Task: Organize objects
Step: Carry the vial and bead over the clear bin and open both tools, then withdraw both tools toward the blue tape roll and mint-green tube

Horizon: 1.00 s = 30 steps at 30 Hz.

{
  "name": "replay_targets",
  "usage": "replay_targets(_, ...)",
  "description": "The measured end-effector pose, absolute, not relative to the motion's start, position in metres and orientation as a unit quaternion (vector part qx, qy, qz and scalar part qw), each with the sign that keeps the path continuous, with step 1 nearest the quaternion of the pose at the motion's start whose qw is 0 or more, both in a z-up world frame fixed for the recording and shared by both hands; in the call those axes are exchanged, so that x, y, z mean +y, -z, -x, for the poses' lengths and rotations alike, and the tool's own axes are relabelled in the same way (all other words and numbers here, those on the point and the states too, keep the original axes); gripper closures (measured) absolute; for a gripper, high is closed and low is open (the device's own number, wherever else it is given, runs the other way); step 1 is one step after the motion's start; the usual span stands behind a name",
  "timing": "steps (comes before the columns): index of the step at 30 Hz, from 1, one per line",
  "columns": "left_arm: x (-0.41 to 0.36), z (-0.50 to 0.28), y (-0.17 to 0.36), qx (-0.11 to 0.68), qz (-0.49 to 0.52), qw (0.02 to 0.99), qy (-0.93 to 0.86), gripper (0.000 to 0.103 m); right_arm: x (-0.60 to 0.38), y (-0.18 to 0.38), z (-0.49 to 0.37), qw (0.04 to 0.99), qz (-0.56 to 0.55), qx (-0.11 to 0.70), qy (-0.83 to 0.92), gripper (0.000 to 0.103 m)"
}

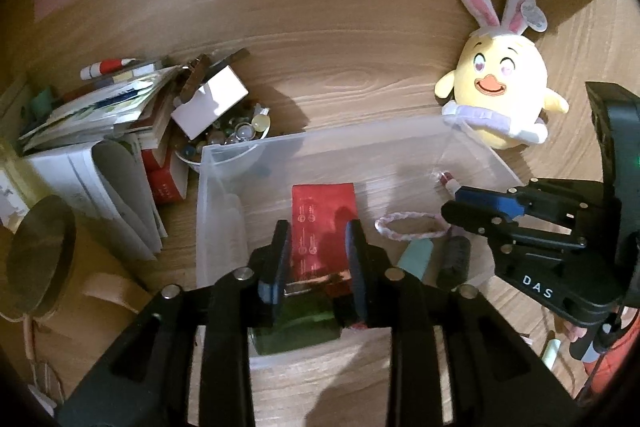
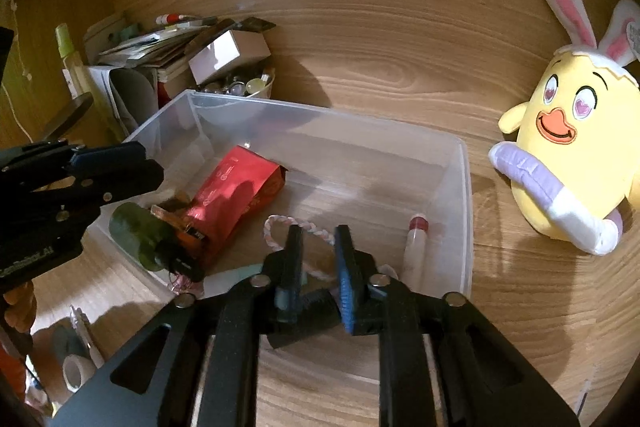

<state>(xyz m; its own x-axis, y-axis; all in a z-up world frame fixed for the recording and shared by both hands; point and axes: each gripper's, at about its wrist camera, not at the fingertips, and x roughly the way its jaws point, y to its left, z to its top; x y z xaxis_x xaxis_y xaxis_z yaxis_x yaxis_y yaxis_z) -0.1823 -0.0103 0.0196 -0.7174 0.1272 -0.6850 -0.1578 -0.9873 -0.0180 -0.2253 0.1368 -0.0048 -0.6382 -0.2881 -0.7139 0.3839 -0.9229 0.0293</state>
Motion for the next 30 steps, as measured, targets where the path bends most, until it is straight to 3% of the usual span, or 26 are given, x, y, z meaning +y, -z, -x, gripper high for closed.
replay_targets(3, -0.012, 0.171, -0.024, 0.02, 0.357, 0.076, -0.931, 0.059, 0.138, 0.0, 0.22, 0.181, -0.373, 0.061, 0.908, 0.068)
replay_targets(8, -0.011, 0.151, -0.029, 0.028, 0.344, 0.074, -0.936, 0.042, 0.14, -0.007, 0.208, 0.182, -0.366, 0.066, 0.91, 0.06)
replay_targets(14, -0.016, 0.131, -0.036, 0.018, 0.341, 0.079, -0.936, 0.035, 0.147, -0.017, 0.183, 0.179, -0.349, 0.073, 0.917, 0.048)
replay_targets(17, -0.019, 0.12, -0.037, 0.015, 0.342, 0.077, -0.936, 0.024, 0.153, -0.022, 0.169, 0.181, -0.343, 0.072, 0.919, 0.042)
replay_targets(30, -0.051, 0.068, -0.008, 0.007, 0.382, 0.047, -0.923, 0.024, 0.19, -0.01, 0.106, 0.177, -0.359, 0.026, 0.916, 0.034)
